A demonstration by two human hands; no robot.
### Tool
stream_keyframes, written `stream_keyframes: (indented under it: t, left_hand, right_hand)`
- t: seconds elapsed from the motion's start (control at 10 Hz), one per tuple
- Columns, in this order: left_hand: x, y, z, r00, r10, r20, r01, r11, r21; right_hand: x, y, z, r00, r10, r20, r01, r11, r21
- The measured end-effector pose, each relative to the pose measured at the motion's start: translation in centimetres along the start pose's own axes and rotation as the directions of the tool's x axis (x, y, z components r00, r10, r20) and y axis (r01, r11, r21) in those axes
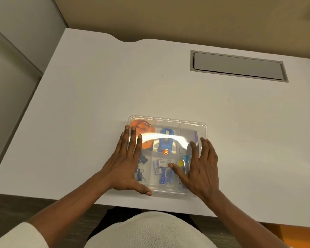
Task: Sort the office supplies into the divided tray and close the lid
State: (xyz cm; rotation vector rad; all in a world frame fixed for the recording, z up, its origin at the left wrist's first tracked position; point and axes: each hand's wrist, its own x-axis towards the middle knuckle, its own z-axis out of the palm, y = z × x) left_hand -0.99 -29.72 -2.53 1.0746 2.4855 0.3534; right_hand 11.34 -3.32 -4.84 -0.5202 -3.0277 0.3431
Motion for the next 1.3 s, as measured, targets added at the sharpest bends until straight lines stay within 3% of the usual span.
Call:
stream_keyframes:
  t: [0.2, 0.6, 0.8, 1.1, 1.3]
  left_hand:
    - [0.1, 0.4, -0.7, 0.998, -0.03, 0.061, 0.028, 0.999, 0.032]
    - [0.4, 0.2, 0.2, 0.991, -0.094, 0.092, 0.096, 0.995, -0.016]
    - [0.4, 0.1, -0.1, 0.995, -0.065, 0.074, 0.061, 0.996, 0.058]
    - [2.0, 1.3, -3.0, 0.961, -0.148, 0.234, 0.064, 0.941, 0.333]
    - [4.4, 2.7, -6.5, 0.973, -0.202, 0.115, 0.15, 0.923, 0.354]
  right_hand:
    - [5.1, -0.1, -0.7, 0.998, -0.06, 0.02, 0.06, 0.998, 0.022]
    - [5.7, 0.3, 0.5, 0.997, -0.077, 0.013, 0.076, 0.997, 0.017]
    - [5.6, 0.0, 0.0, 0.998, -0.064, 0.012, 0.064, 0.998, 0.005]
    - [5.4, -0.8, -2.1, 1.0, -0.011, 0.02, 0.009, 0.995, 0.095]
    - [7.5, -2.1, -7.2, 0.999, -0.007, -0.039, 0.013, 0.985, 0.169]
